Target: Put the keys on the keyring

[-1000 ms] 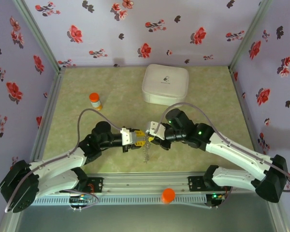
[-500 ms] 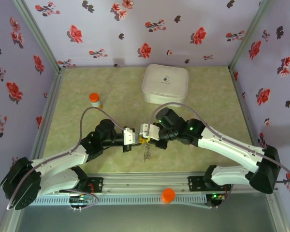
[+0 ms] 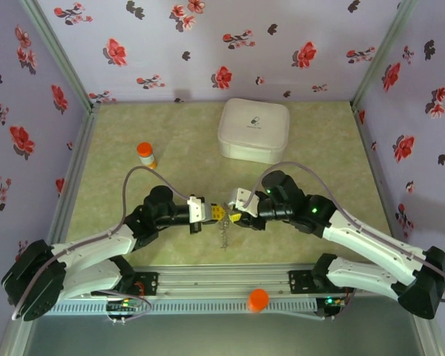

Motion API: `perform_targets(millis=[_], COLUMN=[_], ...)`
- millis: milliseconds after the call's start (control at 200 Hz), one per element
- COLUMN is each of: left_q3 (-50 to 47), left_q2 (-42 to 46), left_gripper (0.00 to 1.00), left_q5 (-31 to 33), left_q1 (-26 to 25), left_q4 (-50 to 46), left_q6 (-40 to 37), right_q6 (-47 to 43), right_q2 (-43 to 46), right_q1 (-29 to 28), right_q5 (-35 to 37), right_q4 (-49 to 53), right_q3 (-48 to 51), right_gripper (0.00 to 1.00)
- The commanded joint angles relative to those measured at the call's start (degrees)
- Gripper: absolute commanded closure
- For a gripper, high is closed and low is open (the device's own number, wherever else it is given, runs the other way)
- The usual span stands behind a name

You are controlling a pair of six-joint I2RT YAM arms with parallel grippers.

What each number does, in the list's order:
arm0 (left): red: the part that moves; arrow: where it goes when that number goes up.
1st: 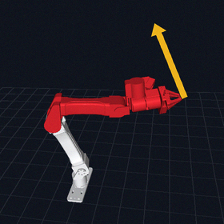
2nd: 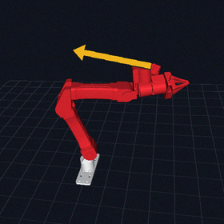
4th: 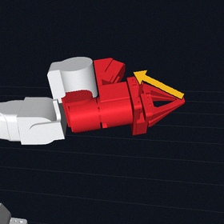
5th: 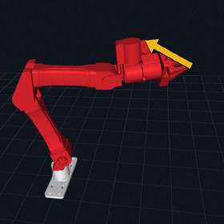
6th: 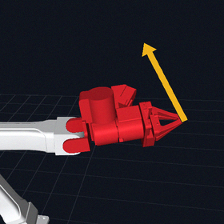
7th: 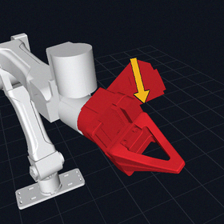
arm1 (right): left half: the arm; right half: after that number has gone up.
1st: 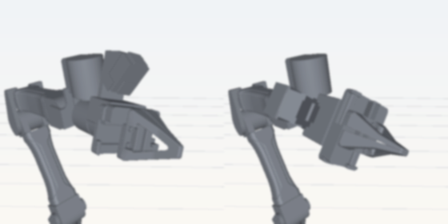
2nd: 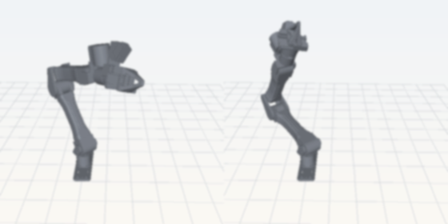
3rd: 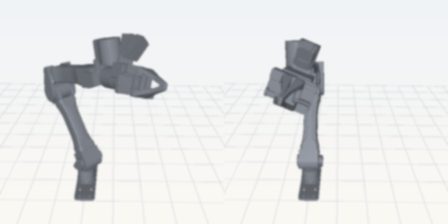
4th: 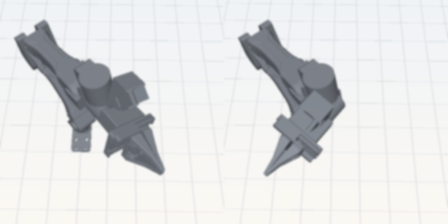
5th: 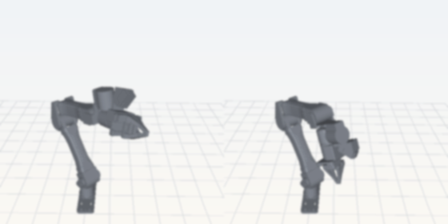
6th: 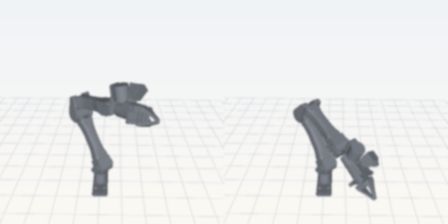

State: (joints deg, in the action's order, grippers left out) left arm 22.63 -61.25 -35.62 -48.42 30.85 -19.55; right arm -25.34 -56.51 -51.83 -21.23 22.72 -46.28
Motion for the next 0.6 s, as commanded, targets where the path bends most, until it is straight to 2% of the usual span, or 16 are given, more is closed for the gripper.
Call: perform_targets(millis=[0,220,440,595], left_q3=[-0.6,-0.9,-1.6,-1.7], left_q2=[-0.3,-0.4,0.1,0.4], left_gripper=[1.0,1.0,1.0,1.0], left_q5=[-2.0,-2.6,-2.6,-2.8], left_q1=[-0.1,-0.1,-0.1,-0.1], left_q4=[6.9,8.1,8.7,9.0], left_q6=[2.6,2.9,3.0,3.4], right_q6=[2.7,2.7,3.1,3.0], right_q2=[1.1,-0.1,-0.3,-1.5], right_q1=[0.2,0.2,0.2,0.2], right_q5=[0.1,1.7,1.8,3.8], right_q4=[-2.9,-1.6,-1.6,-0.5], right_q3=[1.2,0.5,0.2,0.1], right_gripper=[0.71,0.73,0.93,0.96])
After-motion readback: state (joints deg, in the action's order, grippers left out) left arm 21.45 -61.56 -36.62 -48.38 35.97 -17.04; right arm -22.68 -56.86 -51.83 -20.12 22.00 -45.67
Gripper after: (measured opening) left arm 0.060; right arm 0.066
